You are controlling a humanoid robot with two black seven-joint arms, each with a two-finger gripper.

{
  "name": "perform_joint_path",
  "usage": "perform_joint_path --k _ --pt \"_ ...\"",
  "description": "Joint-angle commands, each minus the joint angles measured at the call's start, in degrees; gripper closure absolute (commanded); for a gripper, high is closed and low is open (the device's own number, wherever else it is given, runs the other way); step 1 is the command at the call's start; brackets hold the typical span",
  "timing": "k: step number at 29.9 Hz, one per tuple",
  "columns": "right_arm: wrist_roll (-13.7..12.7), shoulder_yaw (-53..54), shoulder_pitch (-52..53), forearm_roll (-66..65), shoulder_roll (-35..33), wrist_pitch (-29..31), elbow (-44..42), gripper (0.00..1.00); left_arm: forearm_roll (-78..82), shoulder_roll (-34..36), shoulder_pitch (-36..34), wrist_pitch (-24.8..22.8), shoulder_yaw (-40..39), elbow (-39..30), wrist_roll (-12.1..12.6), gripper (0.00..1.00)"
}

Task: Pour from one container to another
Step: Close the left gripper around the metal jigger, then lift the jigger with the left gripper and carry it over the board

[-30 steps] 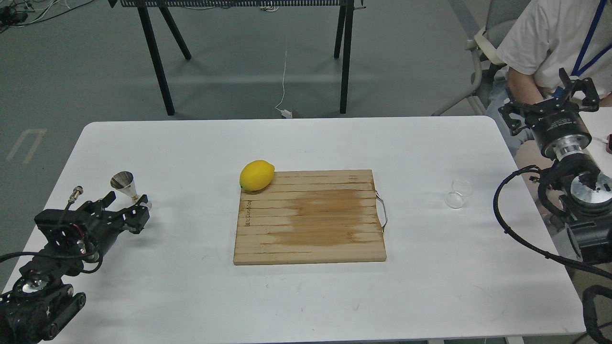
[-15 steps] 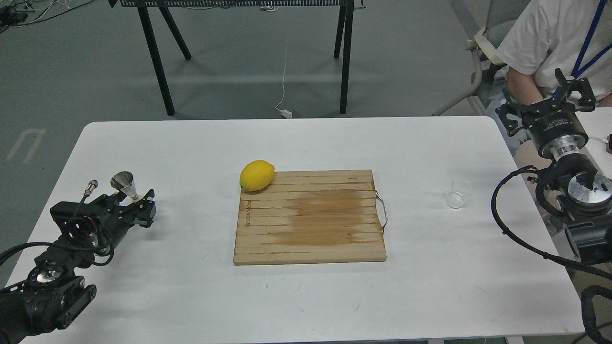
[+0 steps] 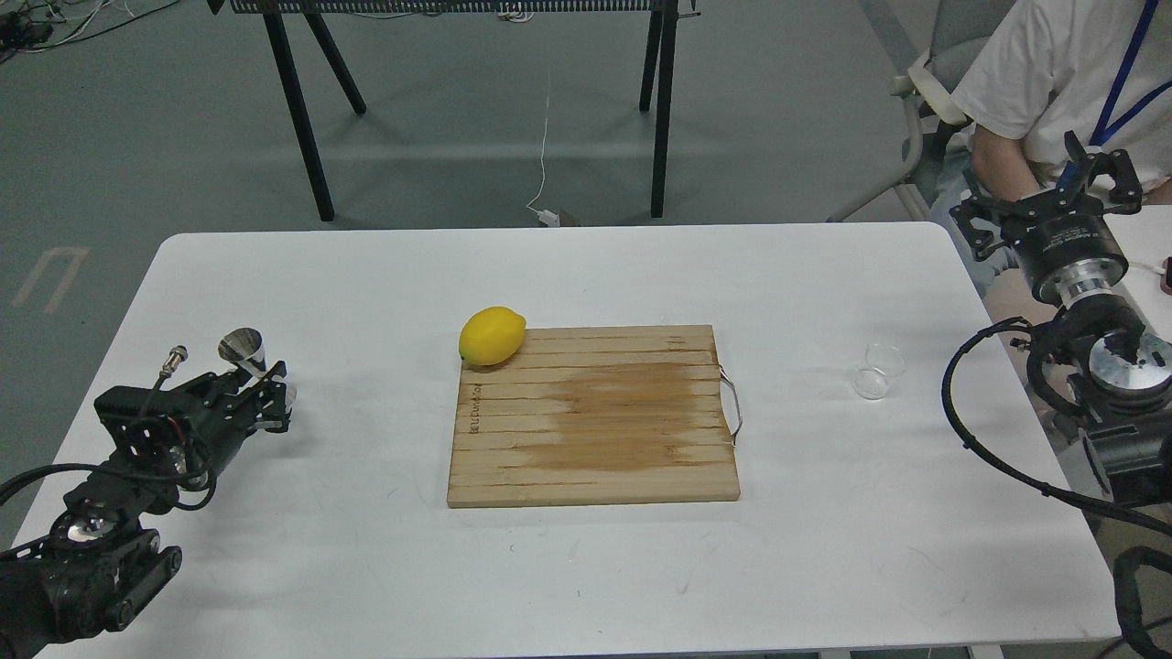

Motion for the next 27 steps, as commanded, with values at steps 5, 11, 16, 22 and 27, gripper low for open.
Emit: perform_joint_path --k 5,11,16,22,27 --pt "0.0 0.35 0.0 0.0 0.07 0.0 0.04 0.0 0.18 -0.25 0.51 0.62 0.08 0.0 0.15 0.93" --pt "0.0 0.35 0.0 0.0 -0.01 0.0 0.04 0.0 0.09 0.19 -0.11 2.7 3.42 -0.79 0.15 0.95" --pt "0.0 0.43 0.0 0.0 -0.1 0.0 0.13 0.0 0.18 2.56 -3.44 2.7 3.6 -3.59 0.15 0.95" --pt "-0.09 0.7 0.0 0.18 -2.47 0.0 0.39 0.0 0.27 8.45 -10.64 -4.89 3.69 -17.12 0.15 0.94" --pt "-0.26 1.14 0.0 0.18 -5.28 0.0 1.36 0.0 0.62 8.72 -18.55 -12.99 3.86 -27.93 0.06 0.95"
